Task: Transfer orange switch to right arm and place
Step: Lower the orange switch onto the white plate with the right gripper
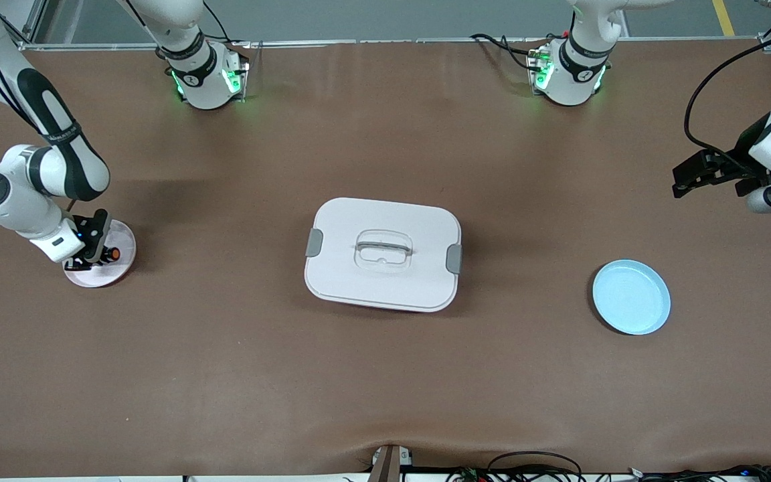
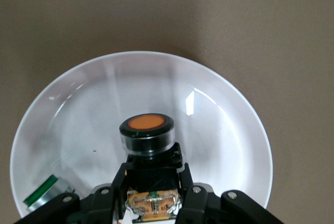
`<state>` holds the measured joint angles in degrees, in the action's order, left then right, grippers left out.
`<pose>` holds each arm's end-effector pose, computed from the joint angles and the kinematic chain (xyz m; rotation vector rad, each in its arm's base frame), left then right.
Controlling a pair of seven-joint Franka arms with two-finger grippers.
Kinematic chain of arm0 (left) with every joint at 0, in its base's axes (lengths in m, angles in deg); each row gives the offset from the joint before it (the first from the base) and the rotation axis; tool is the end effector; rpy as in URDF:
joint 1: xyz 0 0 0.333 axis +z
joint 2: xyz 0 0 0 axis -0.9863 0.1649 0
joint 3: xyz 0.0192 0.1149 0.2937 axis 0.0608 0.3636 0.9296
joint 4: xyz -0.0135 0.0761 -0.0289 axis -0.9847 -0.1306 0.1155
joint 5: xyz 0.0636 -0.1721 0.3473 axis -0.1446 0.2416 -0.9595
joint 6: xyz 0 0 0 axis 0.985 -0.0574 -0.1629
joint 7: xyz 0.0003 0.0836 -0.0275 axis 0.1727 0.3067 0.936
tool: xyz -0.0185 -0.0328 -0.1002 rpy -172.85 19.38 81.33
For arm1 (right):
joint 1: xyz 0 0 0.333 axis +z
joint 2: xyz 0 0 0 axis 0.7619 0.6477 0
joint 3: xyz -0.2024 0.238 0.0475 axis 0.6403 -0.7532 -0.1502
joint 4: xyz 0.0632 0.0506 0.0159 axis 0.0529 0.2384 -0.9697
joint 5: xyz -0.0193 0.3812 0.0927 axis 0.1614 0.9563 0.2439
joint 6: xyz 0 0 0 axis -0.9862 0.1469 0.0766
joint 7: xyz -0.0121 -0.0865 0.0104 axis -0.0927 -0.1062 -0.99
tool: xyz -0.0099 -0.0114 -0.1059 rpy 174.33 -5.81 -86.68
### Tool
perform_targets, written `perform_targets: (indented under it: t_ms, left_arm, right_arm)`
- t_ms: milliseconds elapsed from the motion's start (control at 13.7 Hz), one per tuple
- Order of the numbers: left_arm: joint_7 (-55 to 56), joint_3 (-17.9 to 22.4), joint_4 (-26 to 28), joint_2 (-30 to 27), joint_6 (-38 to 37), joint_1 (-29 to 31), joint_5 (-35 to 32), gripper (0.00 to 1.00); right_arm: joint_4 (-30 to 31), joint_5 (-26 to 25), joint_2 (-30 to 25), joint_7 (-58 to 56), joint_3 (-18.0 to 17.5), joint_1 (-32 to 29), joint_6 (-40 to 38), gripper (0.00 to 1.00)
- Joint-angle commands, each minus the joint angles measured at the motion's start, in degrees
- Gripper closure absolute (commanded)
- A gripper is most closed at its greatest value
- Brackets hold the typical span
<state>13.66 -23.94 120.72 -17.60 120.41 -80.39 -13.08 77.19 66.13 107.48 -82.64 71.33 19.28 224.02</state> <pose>0.5719 -0.0498 0.6228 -3.1135 -0.0017 0.0121 0.5165 -0.2046 0.1768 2.2146 2.0954 -0.0705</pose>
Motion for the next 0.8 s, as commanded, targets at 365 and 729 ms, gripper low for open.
perform_targets:
  t_ms: [365, 729]
  left_arm:
    - [-0.30, 0.66, -0.90, -1.66, 2.11, -0.12, -0.07, 0.00]
    - [-1.62, 0.58, 1.90, -1.84, 4.03, 4.54, 3.45, 0.00]
  right_arm:
    - [-2.18, -2.21, 0.77, 2.22, -0.55, -0.59, -0.39, 0.00]
    - [-2.71, -2.03, -2.64, 5.02, -0.90, -0.32, -6.42, 0.00]
